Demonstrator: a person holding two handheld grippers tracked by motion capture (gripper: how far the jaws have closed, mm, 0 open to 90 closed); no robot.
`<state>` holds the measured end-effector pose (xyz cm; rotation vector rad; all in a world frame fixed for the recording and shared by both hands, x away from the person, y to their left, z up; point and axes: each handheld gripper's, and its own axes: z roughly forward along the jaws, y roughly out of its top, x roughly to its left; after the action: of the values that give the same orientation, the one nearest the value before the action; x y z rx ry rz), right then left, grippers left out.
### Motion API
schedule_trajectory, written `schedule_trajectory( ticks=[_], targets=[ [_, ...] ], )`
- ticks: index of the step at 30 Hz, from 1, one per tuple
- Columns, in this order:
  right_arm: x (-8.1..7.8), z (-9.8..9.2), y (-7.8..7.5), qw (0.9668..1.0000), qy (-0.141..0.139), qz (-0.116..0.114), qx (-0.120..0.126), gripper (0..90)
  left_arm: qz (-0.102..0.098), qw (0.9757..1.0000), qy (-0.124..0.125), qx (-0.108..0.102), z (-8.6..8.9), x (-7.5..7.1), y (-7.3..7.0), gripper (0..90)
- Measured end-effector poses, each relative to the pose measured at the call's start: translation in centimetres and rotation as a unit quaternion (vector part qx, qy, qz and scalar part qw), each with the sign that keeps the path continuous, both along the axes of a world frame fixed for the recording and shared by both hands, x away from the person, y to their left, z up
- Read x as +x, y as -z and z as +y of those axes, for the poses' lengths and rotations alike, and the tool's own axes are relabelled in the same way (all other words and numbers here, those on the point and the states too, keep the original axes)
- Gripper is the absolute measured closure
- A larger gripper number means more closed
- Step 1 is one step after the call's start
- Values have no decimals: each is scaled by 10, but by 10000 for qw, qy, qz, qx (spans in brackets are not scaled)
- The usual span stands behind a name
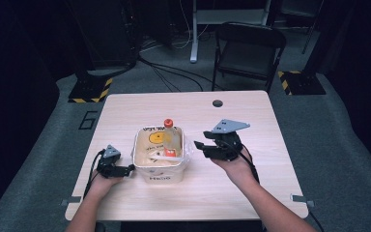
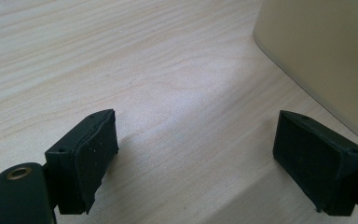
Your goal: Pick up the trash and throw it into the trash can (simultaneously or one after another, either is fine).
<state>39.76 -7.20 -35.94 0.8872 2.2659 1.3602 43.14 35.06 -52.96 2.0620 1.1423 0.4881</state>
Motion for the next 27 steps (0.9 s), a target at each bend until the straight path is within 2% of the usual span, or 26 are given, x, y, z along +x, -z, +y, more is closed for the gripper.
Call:
schedule_trajectory(
  ticks=[6, 13, 19, 27],
  targets=[
    [1, -18, 2, 9998, 185, -37, 32, 466, -7, 10000, -7, -4, 0, 0, 0, 136],
    [3, -35, 12, 9992, 404, -18, -5, 457, -6, 10000, -6, -5, 0, 0, 0, 136],
    [4, -45, 28, 9986, 518, 62, 26, 453, -8, 10000, -11, -4, 0, 0, 0, 136],
    [3, -62, 52, 9972, 739, 73, -51, 453, -6, 10000, -11, -4, 0, -1, 0, 136]
  ],
)
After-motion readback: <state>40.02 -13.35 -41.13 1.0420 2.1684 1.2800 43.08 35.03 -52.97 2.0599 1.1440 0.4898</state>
